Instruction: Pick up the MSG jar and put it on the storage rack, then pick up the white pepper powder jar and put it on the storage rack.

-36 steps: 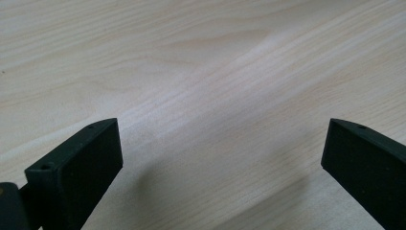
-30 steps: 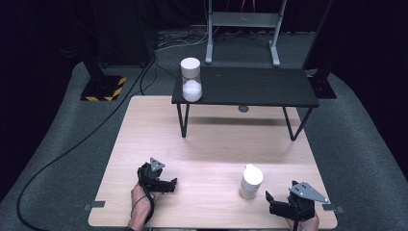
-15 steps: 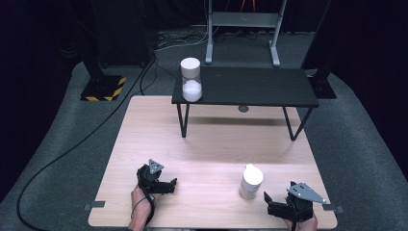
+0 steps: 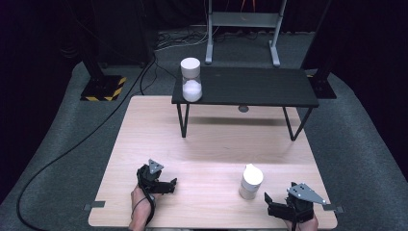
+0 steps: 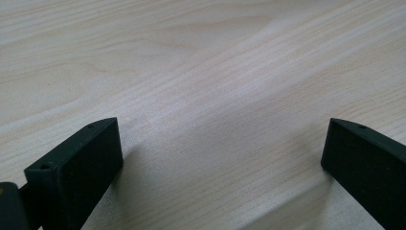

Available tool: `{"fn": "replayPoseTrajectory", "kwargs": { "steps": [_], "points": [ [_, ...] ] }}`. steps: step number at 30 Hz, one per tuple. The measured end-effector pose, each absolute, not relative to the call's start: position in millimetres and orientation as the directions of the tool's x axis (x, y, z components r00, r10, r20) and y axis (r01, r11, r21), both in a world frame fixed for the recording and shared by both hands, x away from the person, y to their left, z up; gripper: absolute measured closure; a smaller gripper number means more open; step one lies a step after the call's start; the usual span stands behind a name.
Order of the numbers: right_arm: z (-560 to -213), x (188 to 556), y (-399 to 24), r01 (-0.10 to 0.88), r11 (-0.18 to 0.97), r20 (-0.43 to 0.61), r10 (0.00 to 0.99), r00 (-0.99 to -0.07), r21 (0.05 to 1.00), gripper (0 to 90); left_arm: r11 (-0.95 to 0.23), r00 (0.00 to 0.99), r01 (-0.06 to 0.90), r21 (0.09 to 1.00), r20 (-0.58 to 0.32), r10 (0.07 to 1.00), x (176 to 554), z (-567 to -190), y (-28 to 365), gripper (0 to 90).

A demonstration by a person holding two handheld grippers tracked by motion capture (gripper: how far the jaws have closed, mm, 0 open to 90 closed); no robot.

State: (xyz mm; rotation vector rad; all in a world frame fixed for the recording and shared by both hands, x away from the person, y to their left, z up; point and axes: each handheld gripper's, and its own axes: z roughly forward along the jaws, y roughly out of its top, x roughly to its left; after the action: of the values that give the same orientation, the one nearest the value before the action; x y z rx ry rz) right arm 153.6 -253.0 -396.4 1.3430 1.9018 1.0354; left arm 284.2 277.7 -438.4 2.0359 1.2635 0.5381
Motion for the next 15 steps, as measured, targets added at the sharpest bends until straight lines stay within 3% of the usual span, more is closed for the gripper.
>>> {"fn": "replayPoseTrajectory", "kwargs": {
  "steps": [15],
  "points": [
    [-393.6, 153.2, -246.5, 0.489, 0.201, -0.039, 0.946, -0.321, 0.849, 0.0, -0.305, 0.445, 0.618, 0.725, -0.003, 0.895, 284.2, -438.4, 277.6, 0.2]
  ]
}}
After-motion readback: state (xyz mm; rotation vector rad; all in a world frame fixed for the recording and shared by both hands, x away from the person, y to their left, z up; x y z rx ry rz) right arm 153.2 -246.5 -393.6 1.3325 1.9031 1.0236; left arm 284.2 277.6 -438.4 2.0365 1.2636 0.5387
